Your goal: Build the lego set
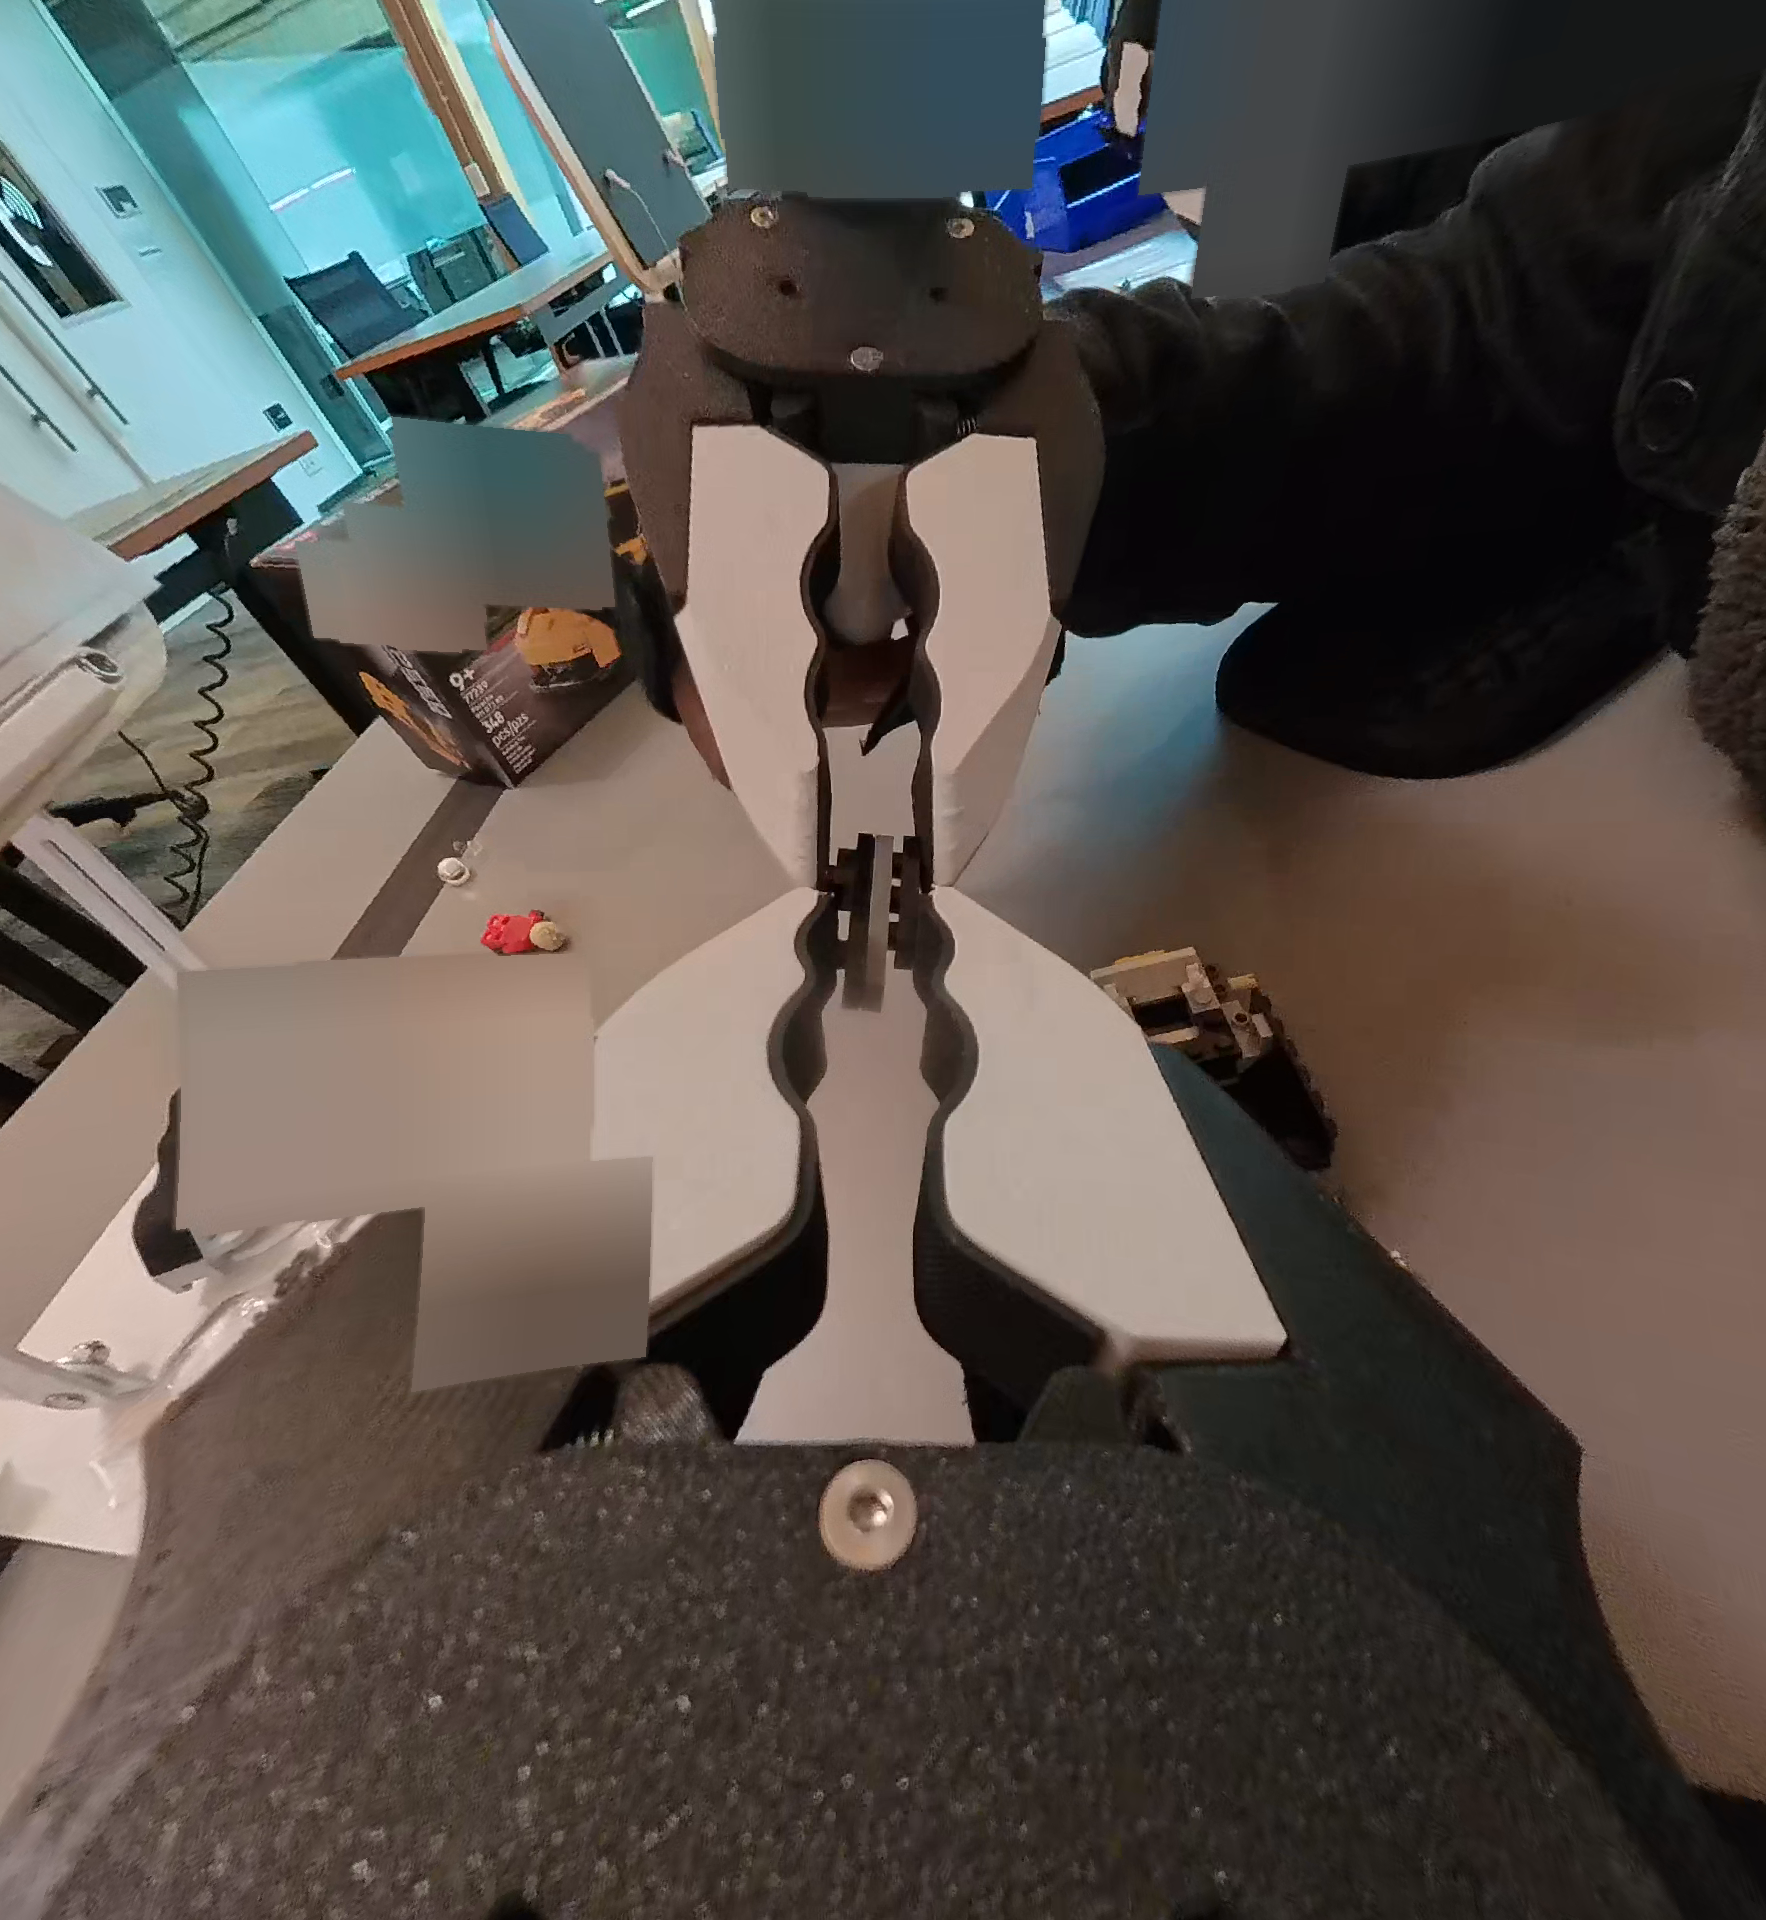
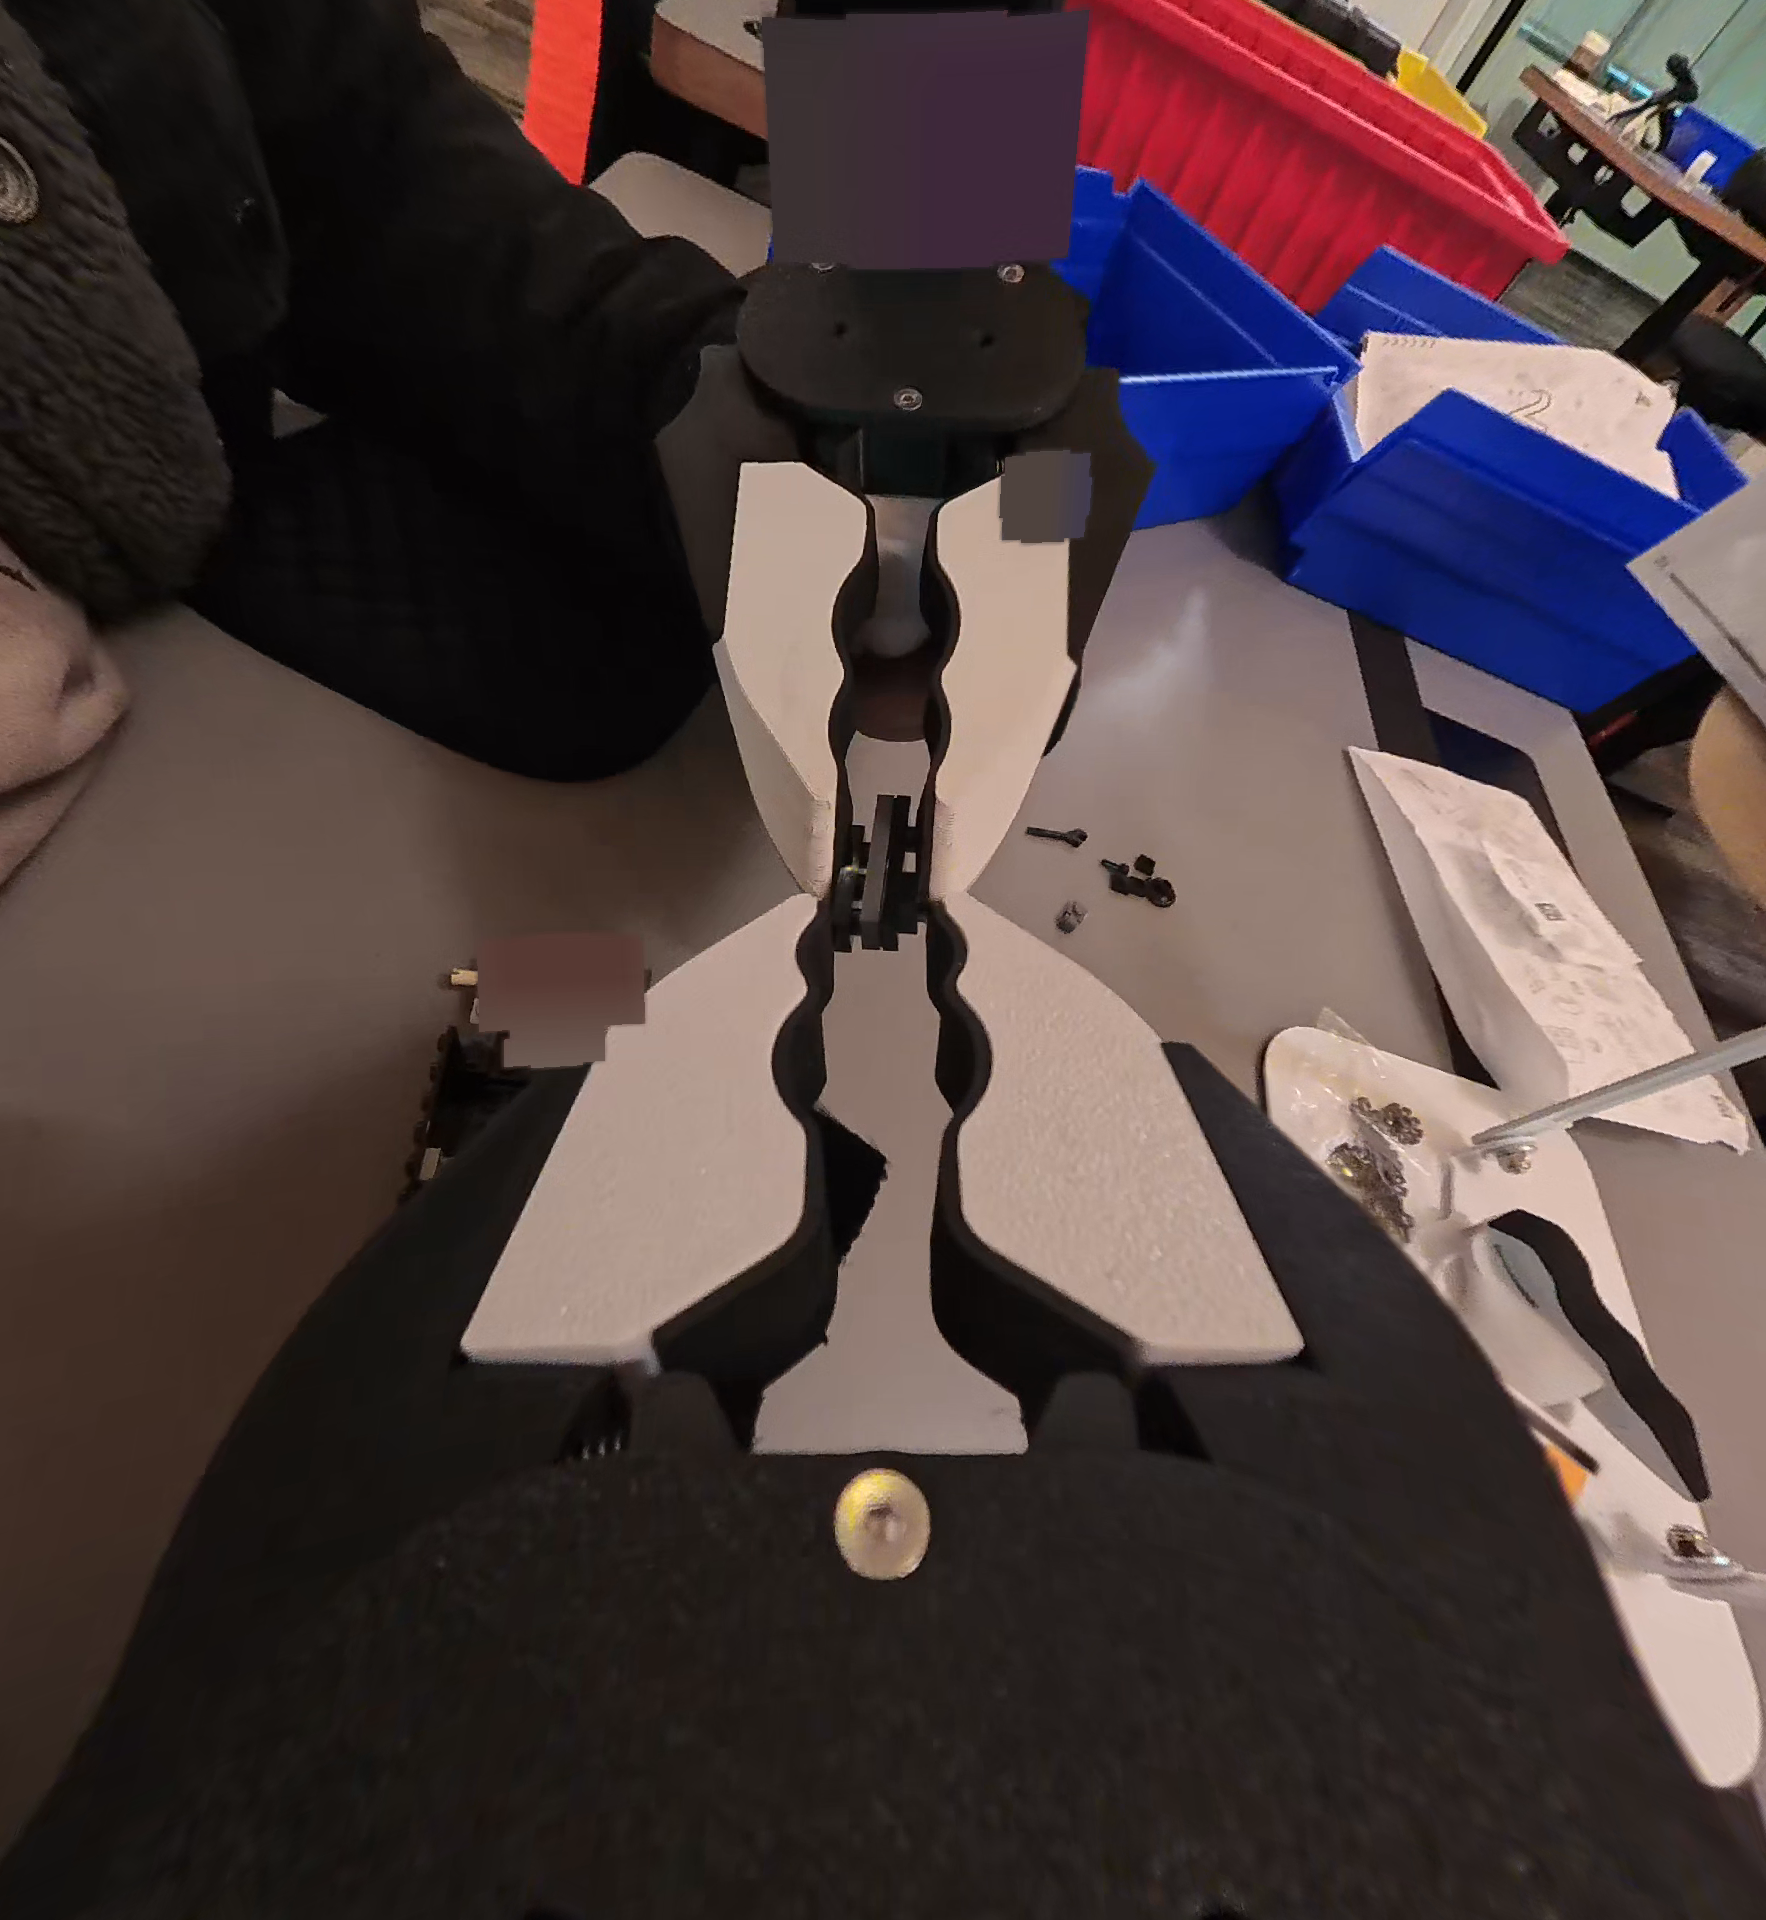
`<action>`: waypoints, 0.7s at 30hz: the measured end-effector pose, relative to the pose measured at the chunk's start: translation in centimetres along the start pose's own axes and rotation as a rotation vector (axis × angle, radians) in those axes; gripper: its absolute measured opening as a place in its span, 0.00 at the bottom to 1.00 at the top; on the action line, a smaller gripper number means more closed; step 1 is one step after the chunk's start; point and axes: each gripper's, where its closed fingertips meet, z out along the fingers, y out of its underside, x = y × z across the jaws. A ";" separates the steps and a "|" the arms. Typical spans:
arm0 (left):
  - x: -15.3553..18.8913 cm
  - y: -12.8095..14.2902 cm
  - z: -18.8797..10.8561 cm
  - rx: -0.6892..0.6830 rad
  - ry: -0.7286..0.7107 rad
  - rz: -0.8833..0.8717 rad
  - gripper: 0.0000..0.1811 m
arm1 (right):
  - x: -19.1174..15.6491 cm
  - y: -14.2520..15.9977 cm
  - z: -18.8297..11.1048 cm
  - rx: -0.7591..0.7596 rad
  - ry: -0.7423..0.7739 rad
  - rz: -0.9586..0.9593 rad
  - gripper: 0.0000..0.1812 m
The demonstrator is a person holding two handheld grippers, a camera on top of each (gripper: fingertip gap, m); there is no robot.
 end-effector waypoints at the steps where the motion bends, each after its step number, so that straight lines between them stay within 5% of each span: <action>1: 0.0 -0.1 0.0 -0.002 -0.006 0.007 0.08 | 0.0 -0.1 -0.1 -0.002 0.007 -0.007 0.09; 21: -1.2 -1.8 -1.1 0.038 -0.108 0.117 0.10 | 1.1 -1.7 -1.0 0.067 0.114 -0.079 0.07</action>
